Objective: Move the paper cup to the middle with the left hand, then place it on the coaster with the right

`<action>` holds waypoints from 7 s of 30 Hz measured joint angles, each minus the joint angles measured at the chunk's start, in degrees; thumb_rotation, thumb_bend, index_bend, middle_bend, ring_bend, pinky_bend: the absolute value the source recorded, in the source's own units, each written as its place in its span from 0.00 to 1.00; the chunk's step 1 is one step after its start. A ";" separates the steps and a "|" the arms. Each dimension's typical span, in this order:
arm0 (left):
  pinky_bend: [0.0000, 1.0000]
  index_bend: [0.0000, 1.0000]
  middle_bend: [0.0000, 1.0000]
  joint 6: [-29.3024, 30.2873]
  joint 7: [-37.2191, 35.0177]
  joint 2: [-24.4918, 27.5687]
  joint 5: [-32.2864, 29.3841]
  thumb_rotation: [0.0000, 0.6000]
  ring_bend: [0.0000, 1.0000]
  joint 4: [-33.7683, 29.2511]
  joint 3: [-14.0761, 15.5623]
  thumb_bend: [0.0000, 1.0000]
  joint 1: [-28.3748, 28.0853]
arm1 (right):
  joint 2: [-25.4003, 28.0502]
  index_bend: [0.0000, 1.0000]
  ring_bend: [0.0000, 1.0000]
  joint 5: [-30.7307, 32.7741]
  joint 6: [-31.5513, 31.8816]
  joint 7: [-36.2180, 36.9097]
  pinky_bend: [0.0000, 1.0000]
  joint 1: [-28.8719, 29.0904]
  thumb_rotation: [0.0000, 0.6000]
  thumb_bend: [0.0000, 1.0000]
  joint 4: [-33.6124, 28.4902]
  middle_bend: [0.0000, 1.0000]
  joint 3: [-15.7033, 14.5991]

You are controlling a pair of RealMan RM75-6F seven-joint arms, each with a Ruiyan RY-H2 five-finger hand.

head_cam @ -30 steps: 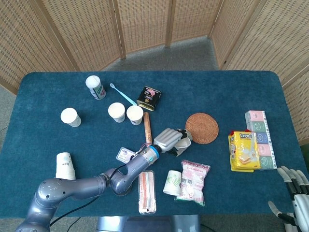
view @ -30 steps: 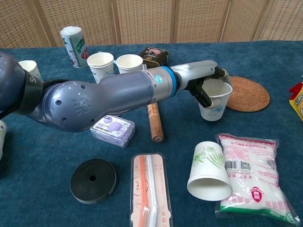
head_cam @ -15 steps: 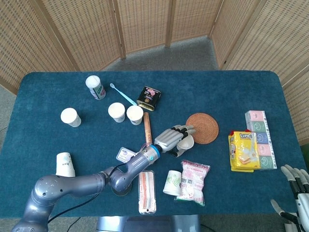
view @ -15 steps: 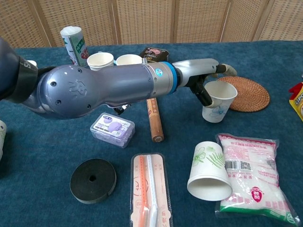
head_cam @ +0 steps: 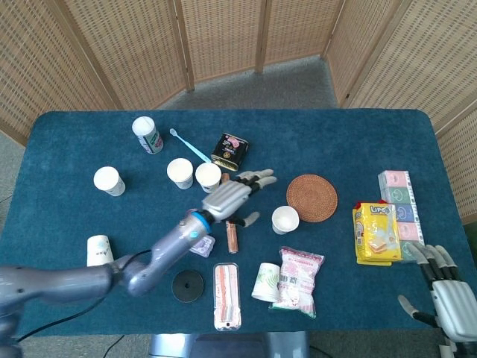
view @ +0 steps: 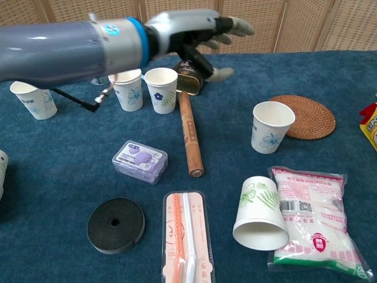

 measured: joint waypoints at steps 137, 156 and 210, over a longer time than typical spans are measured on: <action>0.00 0.00 0.00 37.52 -25.10 38.60 32.00 1.00 0.00 -22.97 21.84 0.49 48.03 | -18.27 0.35 0.20 47.34 -54.39 -15.69 0.66 53.85 1.00 0.36 24.15 0.26 12.31; 0.00 0.00 0.00 37.90 -25.01 38.90 32.00 1.00 0.00 -23.16 21.96 0.49 48.51 | -19.85 0.31 0.13 49.76 -55.42 -16.41 0.60 55.45 1.00 0.34 26.28 0.24 11.38; 0.00 0.00 0.00 43.26 -17.49 36.21 32.77 1.00 0.00 -15.73 26.48 0.49 56.38 | -5.86 0.00 0.00 30.37 -9.20 -16.52 0.00 23.26 1.00 0.33 -5.71 0.00 5.97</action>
